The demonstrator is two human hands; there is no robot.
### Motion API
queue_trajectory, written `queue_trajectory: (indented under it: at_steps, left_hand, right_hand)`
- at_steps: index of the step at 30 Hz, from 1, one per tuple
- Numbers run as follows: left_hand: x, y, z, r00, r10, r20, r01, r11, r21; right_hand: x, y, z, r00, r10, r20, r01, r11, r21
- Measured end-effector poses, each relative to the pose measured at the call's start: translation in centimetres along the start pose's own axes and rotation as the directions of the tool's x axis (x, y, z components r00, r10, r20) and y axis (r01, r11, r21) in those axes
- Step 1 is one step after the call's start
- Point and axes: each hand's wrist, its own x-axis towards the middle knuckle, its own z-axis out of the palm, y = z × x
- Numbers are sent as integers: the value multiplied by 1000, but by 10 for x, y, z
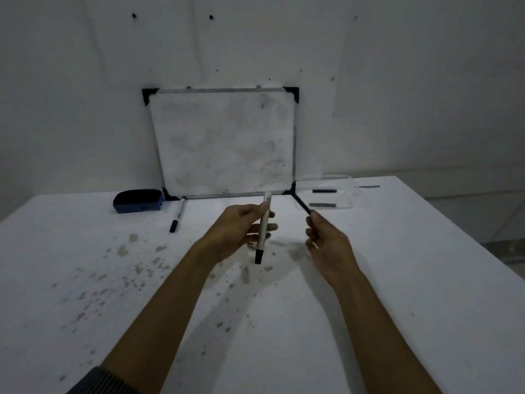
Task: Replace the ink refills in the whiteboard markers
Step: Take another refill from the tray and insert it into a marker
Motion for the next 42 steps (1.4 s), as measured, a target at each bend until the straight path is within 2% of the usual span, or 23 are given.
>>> queue_trajectory:
  at_steps: [2,5,6,8,11,14,22,28,35,37,40,42]
  left_hand:
    - [-12,-7,-21,999,28,-22,-26,998,53]
    - [-26,-23,-52,989,109,-99,-86,973,215]
    - [-30,-29,-60,982,142,-121,-109,964,244]
    - [-39,-41,-70,964,205,-168,-171,966,196]
    - [-47,-49,-74,951,218,-218,-181,967,178]
    - [-46,-49,-77,963,214,-166,-180,964,197]
    - [-40,-54,-82,982,172,-74,-145,950,277]
    - [-39,-57,-79,982,169,-82,-145,959,245]
    - [-39,-60,-80,981,187,-59,-165,950,263]
    - [-39,-59,-77,978,197,-71,-173,951,255]
    - [-38,-62,-74,972,224,-66,-198,939,282]
    - [-37,-65,-74,968,241,-66,-211,930,301]
  right_hand:
    - [-4,10,20,984,164,72,-173,974,145]
    - [-4,21,43,964,213,161,-242,951,192]
    - [-2,25,49,966,198,169,-227,957,178]
    - [3,35,58,981,116,157,-128,989,67]
    - [4,48,64,991,14,131,-2,996,-87]
    - [3,53,64,990,-49,132,73,980,-182]
    - [6,58,65,991,-94,96,109,978,-176]
    - [8,61,62,946,-302,114,323,887,-330]
    - [3,62,65,957,-271,107,291,899,-328]
    - [-1,59,65,936,-310,167,351,860,-370]
    - [-6,59,66,859,-431,276,511,690,-513]
    - [-9,63,69,839,-447,311,542,626,-561]
